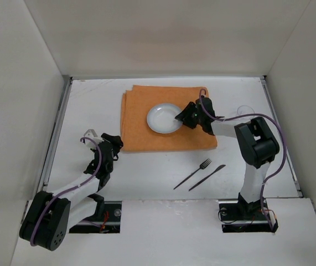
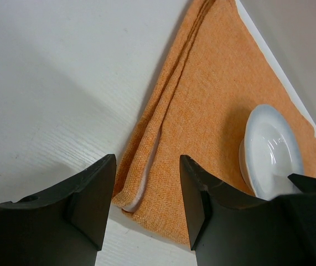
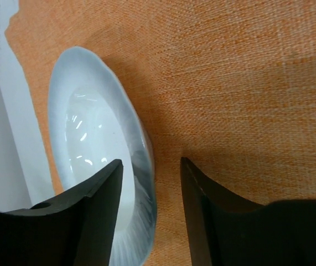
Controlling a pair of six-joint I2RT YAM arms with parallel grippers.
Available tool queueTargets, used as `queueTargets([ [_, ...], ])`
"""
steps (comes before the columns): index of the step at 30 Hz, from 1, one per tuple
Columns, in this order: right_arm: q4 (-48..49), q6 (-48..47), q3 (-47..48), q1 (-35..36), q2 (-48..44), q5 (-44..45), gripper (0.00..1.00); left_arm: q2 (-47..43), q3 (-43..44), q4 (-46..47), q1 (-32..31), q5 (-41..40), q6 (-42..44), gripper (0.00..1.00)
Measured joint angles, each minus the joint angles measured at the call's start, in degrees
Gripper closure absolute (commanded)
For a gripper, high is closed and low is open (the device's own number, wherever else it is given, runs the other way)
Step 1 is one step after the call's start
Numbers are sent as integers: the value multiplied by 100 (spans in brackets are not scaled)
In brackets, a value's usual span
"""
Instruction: Set the dinner table for one person
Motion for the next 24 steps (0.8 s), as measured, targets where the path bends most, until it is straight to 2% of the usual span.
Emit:
queueTargets([
  [5,-216,-214,-133,-35,-310,192,32,17,0,4,-26,-2,2,53],
  [9,-520,-522,-363,-85,-1165,328,33,20,0,7,-79,-4,2,55],
  [11,-686,-732,-444,-122,-1751,468,51,20,0,7,-131,-4,7,58],
  [13,-844,-955,-481,-199,-2352,669,73,20,0,7,-229,-9,26,62],
  [14,-938,-1075,-485,-267,-2673,813,81,20,2,9,-310,-11,50,66],
  [16,-1123,-1276,-485,-487,-3235,1165,85,20,13,4,-507,-33,138,71],
  [19,-1425,-1580,-455,-1051,-3821,1956,83,-7,68,2,-883,-162,385,72],
  [22,-1652,-1768,-446,-1606,-3915,2820,60,-153,144,15,-1460,-435,739,70],
  [24,-1814,-1847,-450,-1912,-3790,3270,51,-166,201,149,-1821,-675,1005,69],
])
